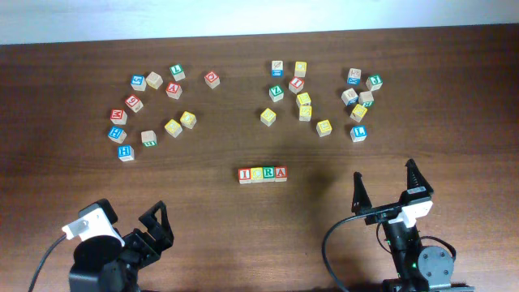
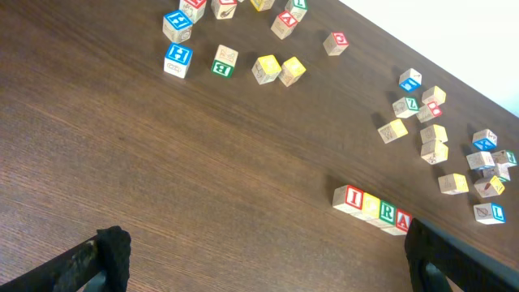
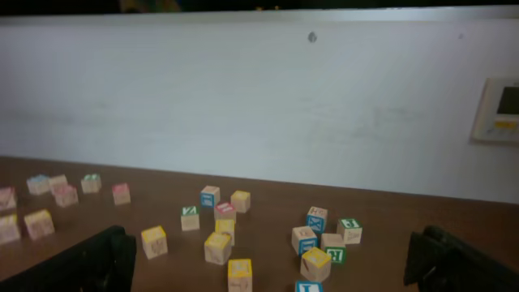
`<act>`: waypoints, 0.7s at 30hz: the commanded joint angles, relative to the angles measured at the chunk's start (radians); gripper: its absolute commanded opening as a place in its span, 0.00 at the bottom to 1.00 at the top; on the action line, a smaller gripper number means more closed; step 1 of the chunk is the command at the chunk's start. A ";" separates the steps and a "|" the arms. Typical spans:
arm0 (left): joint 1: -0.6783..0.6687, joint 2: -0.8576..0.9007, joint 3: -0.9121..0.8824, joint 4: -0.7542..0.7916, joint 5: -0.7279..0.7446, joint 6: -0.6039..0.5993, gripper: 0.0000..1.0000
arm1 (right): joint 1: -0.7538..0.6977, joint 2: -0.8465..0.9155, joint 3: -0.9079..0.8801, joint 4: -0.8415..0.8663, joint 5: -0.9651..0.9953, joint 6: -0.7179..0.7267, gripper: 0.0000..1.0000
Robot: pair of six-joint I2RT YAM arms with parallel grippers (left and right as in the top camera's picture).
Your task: Spell out ICRA
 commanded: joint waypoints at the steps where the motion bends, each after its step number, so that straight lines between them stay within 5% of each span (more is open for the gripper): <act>1: 0.005 -0.004 -0.004 -0.001 -0.011 -0.010 0.99 | -0.006 -0.011 -0.006 -0.064 -0.021 -0.077 0.98; 8: 0.005 -0.004 -0.004 -0.001 -0.011 -0.010 0.99 | -0.006 -0.011 -0.006 -0.206 0.047 -0.045 0.98; 11: 0.005 -0.004 -0.004 -0.001 -0.011 -0.010 0.99 | -0.006 -0.011 -0.006 -0.216 0.164 0.091 0.98; 21: 0.004 -0.004 -0.004 -0.001 -0.011 -0.010 0.99 | 0.003 -0.011 -0.006 -0.216 0.125 -0.030 0.98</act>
